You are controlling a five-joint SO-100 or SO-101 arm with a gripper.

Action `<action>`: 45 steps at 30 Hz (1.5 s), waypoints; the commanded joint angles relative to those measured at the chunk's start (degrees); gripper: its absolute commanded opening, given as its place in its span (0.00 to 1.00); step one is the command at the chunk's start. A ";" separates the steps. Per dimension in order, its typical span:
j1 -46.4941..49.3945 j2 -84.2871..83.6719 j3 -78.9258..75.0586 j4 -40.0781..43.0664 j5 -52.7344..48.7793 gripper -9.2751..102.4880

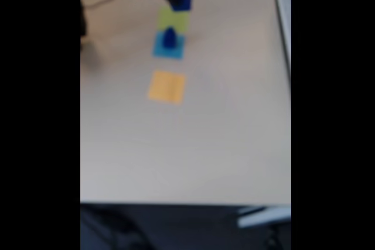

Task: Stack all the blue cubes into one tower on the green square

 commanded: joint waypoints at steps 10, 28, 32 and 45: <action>-7.29 -8.88 -2.81 -0.79 12.48 0.12; -12.83 -19.78 -4.57 -4.13 17.93 0.10; -12.13 -21.01 -5.36 -4.66 15.82 0.09; -11.60 -27.95 -10.37 -5.27 8.00 0.09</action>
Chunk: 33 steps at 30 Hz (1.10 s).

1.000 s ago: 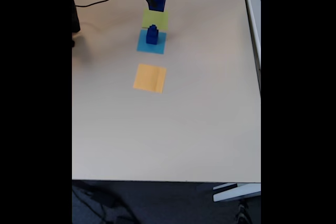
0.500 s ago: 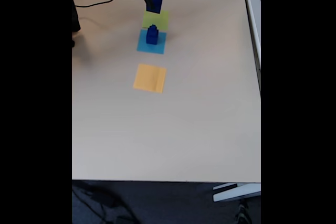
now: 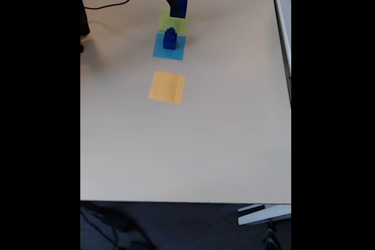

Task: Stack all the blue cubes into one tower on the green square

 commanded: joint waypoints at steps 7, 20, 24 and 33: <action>-1.05 -0.44 -1.85 0.35 -1.23 0.09; -1.85 -1.05 1.14 2.20 -1.93 0.09; -1.85 -1.58 1.14 2.46 -1.85 0.08; -1.32 -2.90 -0.44 2.20 -2.64 0.09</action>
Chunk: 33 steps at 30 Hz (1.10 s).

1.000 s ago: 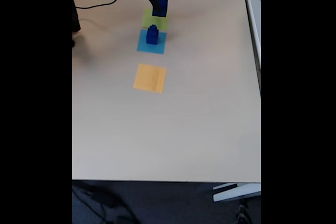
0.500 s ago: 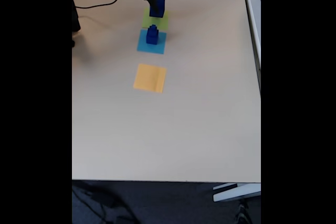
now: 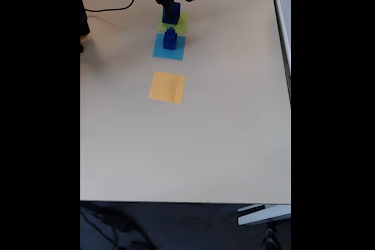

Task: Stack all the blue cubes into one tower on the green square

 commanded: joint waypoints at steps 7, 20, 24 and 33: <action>1.14 -1.32 -4.66 0.00 -2.11 0.10; 0.70 -3.34 -6.15 0.09 -0.44 0.11; 0.53 -2.37 -4.66 0.09 0.35 0.14; 0.00 -1.49 -3.87 0.00 1.67 0.25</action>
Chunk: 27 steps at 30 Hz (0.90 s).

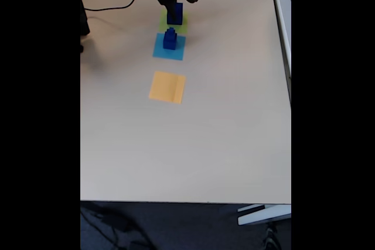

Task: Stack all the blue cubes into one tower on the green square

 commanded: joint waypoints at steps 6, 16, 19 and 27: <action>-0.70 2.64 -0.97 0.00 0.44 0.36; -0.70 2.11 -2.81 0.44 0.09 0.45; -0.62 0.88 -6.33 2.55 -0.44 0.47; -0.53 -8.70 -32.34 16.08 -3.34 0.50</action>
